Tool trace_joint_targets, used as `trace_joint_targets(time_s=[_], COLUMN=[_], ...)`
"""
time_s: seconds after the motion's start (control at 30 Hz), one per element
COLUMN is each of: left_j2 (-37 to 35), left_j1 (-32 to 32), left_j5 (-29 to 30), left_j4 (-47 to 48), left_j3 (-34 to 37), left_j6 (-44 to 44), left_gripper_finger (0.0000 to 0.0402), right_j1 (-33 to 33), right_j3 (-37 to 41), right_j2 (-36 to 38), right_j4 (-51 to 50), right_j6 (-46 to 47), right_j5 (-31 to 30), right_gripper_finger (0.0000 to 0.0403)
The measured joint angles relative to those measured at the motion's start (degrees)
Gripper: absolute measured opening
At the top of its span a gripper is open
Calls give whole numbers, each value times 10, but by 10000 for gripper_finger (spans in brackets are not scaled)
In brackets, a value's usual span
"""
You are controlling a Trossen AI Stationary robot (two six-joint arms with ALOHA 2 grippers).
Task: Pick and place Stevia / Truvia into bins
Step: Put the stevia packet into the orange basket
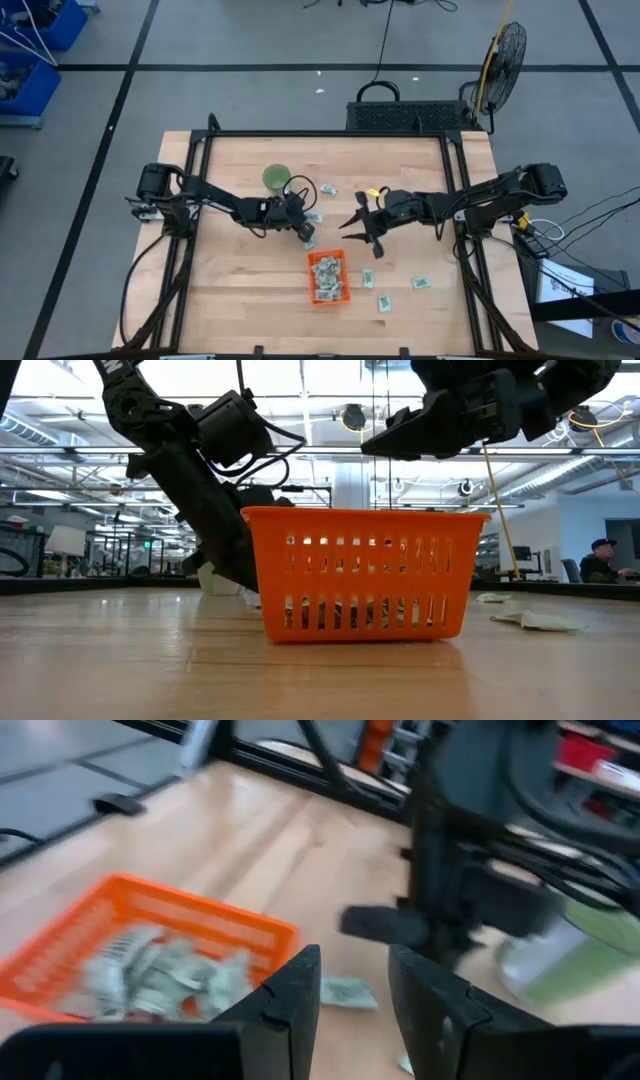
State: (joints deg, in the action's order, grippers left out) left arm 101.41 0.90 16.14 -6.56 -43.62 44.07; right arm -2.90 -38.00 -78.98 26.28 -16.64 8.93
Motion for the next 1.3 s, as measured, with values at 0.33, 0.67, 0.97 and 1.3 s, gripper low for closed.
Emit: trace_joint_targets(time_s=[0.33, 0.67, 0.97, 1.3], left_j2=[-47, -147, -70, -23], left_j1=[14, 119, 218, 236], left_j5=[-13, -17, -18, -92], left_j4=[-11, -19, -114, -144], left_j3=[-2, -16, -15, -46], left_j6=[-26, -84, -99, -122], left_gripper_finger=[2, 1, 1, 3], right_j1=[3, 3, 3, 3], right_j3=[-1, -1, 0, 0], right_j2=[0, 0, 0, 0], right_j4=[-35, -35, -36, -37], right_j6=[-5, -2, -1, -1], right_j5=[-89, -89, -89, -89], right_gripper_finger=[114, 114, 114, 114])
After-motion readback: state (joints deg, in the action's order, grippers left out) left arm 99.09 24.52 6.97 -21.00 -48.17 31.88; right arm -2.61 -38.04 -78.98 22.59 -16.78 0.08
